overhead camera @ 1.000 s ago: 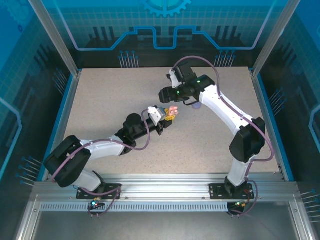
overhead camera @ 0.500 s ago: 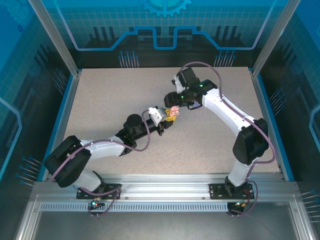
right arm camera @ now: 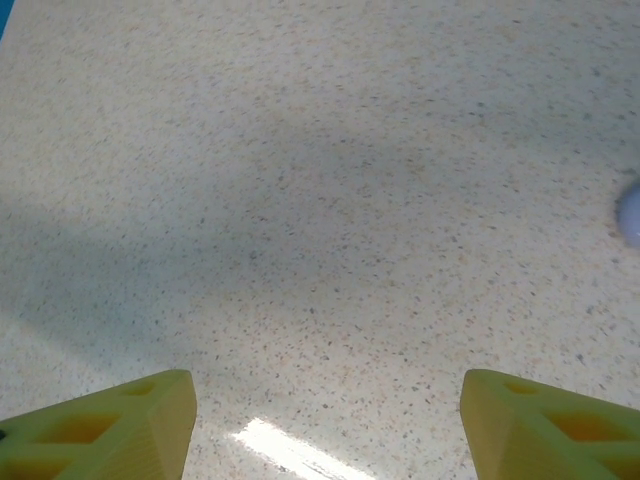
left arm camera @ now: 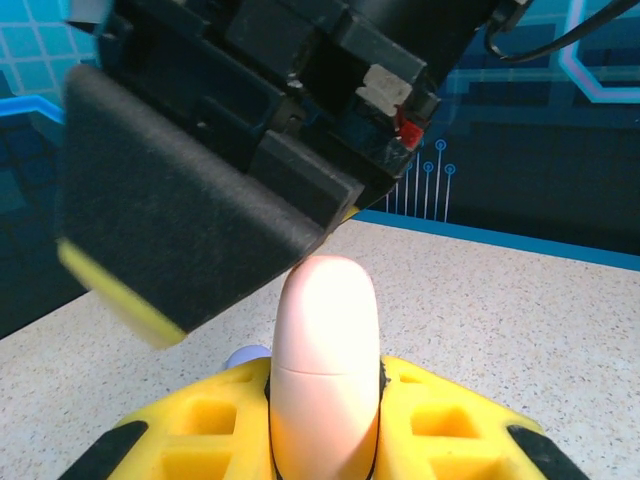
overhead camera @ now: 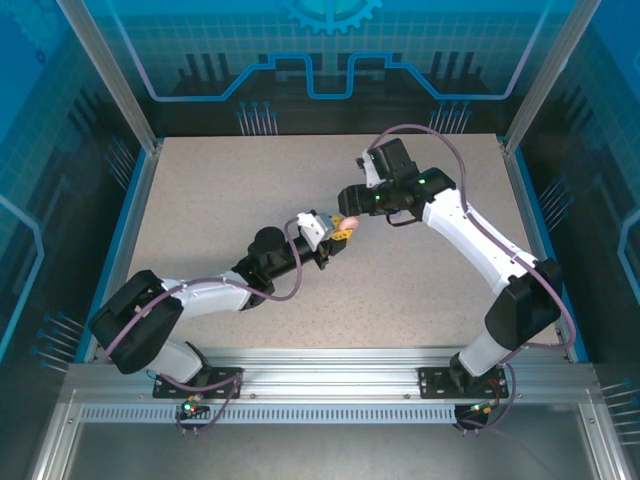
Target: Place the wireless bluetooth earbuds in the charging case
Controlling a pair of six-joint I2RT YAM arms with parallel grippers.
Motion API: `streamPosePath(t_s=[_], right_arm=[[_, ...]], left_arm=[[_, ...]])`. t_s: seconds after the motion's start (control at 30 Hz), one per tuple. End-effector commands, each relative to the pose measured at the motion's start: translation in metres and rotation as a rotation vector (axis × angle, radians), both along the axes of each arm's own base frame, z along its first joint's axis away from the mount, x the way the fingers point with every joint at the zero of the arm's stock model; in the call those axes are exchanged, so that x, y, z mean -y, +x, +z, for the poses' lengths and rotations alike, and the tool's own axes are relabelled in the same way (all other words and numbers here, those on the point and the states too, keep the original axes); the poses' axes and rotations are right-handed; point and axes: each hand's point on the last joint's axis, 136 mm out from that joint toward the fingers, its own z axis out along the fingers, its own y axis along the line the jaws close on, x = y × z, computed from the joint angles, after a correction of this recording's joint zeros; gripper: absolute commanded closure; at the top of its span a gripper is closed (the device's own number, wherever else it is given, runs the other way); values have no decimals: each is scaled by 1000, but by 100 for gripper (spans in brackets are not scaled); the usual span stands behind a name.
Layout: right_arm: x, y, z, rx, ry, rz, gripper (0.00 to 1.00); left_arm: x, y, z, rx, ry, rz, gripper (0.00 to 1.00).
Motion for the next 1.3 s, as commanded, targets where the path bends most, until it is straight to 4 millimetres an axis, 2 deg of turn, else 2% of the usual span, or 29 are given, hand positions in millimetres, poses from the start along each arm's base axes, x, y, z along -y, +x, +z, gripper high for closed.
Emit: streamPosePath(t_s=[0.0,0.17,0.3,0.5,0.77,0.9,1.03,1.27], right_arm=[[42,12,2,18,-18,-187,28],[94,13,-20,-14,1,-370,28],[113,-3,-38,-38,5,-414,27],[120,-30,-50,-40,24,-424,27],[124,-61,-45,-8,63,-411,27],[123,-67,-43,4,68,-391,27],[120,-69,-45,0,66,-379,27],[118,-70,-43,6,60,-361,27]], left_arm=[[1,10,8,-14,-29,29,100],[-1,21,-9,-117,-31,79,100],[-2,36,-28,-278,-42,144,100],[-14,73,-61,-665,-123,316,100],[-23,97,-91,-972,-283,430,100],[-25,106,-104,-1089,-317,458,100],[-25,113,-122,-1214,-265,470,100],[-22,127,-144,-1333,-227,498,100]])
